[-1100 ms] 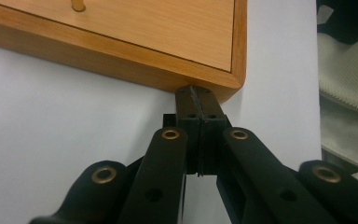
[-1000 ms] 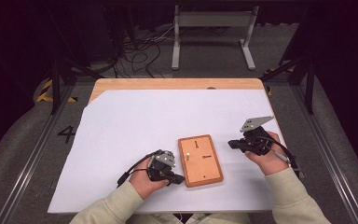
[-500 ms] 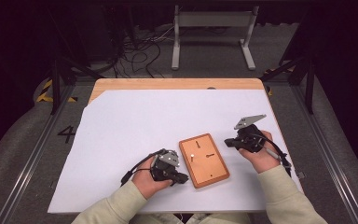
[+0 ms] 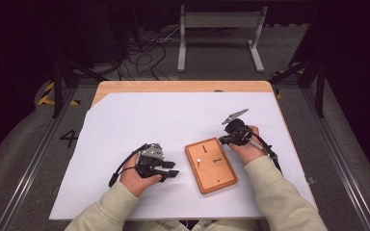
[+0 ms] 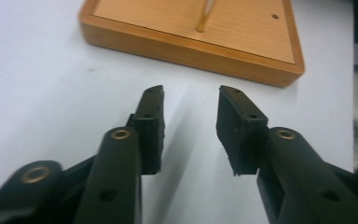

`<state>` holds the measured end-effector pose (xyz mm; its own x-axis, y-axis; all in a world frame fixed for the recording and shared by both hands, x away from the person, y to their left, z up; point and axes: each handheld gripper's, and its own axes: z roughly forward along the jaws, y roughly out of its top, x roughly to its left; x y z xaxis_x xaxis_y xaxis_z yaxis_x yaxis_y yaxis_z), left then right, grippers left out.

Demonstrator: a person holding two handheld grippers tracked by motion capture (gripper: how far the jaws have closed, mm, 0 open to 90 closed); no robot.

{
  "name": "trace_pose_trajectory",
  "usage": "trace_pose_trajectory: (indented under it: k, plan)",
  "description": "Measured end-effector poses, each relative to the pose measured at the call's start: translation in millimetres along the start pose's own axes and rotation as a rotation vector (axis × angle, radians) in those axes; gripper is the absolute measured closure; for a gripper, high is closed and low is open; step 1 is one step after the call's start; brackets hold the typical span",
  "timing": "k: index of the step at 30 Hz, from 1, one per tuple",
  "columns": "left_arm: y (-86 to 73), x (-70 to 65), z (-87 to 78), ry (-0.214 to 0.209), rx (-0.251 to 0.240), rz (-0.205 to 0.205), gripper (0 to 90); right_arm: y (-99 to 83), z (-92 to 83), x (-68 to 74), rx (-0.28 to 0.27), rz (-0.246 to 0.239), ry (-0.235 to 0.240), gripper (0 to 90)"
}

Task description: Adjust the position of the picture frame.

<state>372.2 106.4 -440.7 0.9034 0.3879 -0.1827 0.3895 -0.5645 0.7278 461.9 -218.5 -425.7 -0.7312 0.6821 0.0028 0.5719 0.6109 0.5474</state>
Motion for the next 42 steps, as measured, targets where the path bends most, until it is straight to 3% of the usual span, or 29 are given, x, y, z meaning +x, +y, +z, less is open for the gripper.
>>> trace_pose_trajectory:
  k: [6, 8, 12, 18, 20, 22, 24, 25, 26, 29, 35, 38, 39, 42]
  plan:
    - [-2.4, 7.7, -6.4, 0.021, -0.034, -0.032, 57.1, 8.3, 2.3, 2.3, 0.001, -0.006, -0.02, 90.0]
    - [-2.6, 8.7, -6.9, 0.024, -0.034, -0.038, 57.0, 13.4, 7.4, 5.4, -0.024, -0.013, 0.008, 90.0]
    - [-3.4, 10.9, -7.1, 0.026, -0.036, -0.044, 57.0, 28.6, 21.3, 14.2, -0.015, -0.034, 0.025, 90.0]
    - [-6.9, 14.7, -11.7, 0.034, -0.047, -0.055, 57.0, 54.5, 45.5, 44.7, 0.003, -0.122, 0.094, 90.0]
    - [-7.8, 15.4, -13.4, 0.039, -0.048, -0.055, 57.0, 59.0, 48.8, 50.9, 0.003, -0.139, 0.096, 90.0]
    - [-10.3, 16.9, -17.4, 0.048, -0.056, -0.054, 56.7, 63.4, 50.4, 57.9, -0.002, -0.172, 0.06, 90.0]
    - [-14.2, 19.4, -22.7, 0.058, -0.06, -0.064, 55.7, 63.2, 44.8, 60.3, -0.022, -0.175, 0.023, 90.0]
    - [-16.3, 21.1, -25.2, 0.064, -0.065, -0.073, 54.4, 60.1, 32.5, 61.1, -0.035, -0.165, 0.038, 90.0]
    - [-18.0, 22.9, -26.9, 0.072, -0.07, -0.075, 54.4, 60.1, 32.5, 61.1, -0.035, -0.165, 0.038, 90.0]
    - [-22.9, 29.2, -34.7, 0.112, -0.1, -0.09, 46.4, 46.4, 6.5, 68.0, -0.072, -0.183, 0.089, 90.0]
    - [-23.9, 32.7, -38.8, 0.147, -0.134, -0.114, 38.4, 22.2, -20.6, 81.6, -0.113, -0.168, 0.173, 90.0]
    - [-23.5, 33.9, -39.3, 0.152, -0.14, -0.114, 38.1, 18.1, -29.0, 89.2, -0.11, -0.197, 0.193, 90.0]
    - [-23.3, 34.2, -39.1, 0.153, -0.139, -0.113, 38.8, 12.4, -36.4, 97.6, -0.118, -0.213, 0.211, 90.0]
    - [-22.0, 35.6, -37.2, 0.133, -0.135, -0.115, 44.6, 2.9, -41.5, 106.1, -0.127, -0.244, 0.216, 90.0]
